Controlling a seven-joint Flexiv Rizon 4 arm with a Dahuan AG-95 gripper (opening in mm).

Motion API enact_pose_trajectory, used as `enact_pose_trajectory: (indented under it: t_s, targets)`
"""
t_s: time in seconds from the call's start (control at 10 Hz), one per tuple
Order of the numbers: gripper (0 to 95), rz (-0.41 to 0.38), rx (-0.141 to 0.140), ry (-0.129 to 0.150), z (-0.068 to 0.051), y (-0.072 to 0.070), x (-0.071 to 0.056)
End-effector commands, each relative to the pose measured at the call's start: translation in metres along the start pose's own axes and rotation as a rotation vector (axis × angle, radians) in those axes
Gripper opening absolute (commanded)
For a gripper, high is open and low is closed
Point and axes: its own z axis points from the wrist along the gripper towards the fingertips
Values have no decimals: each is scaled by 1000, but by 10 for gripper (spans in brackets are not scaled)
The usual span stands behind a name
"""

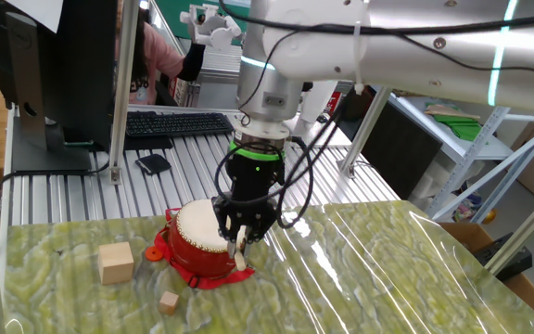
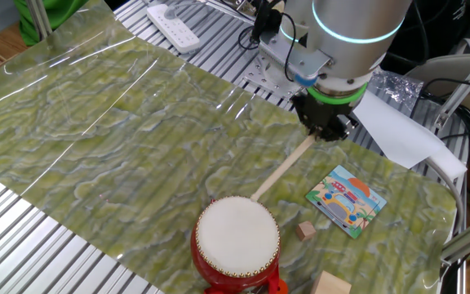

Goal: Play the drum

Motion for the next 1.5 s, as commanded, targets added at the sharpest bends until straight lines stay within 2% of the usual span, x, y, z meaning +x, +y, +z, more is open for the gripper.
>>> enact_pose_trajectory:
  t_s: [0.1, 0.3, 0.4, 0.6, 1.0, 1.4, 1.5]
  targets:
    - [0, -3, -5, -9, -6, -3, -8]
    - [0, 11, -5, -15, -8, -3, -19]
    - [0, 11, -5, -15, -8, -3, -19]
    - [0, 35, -7, -19, 1, 2, -28]
    - [0, 68, -7, -12, 15, 9, -37]
    - [0, 92, 5, 38, 39, 19, -48]
    - [0, 91, 6, 40, 45, 20, -51]
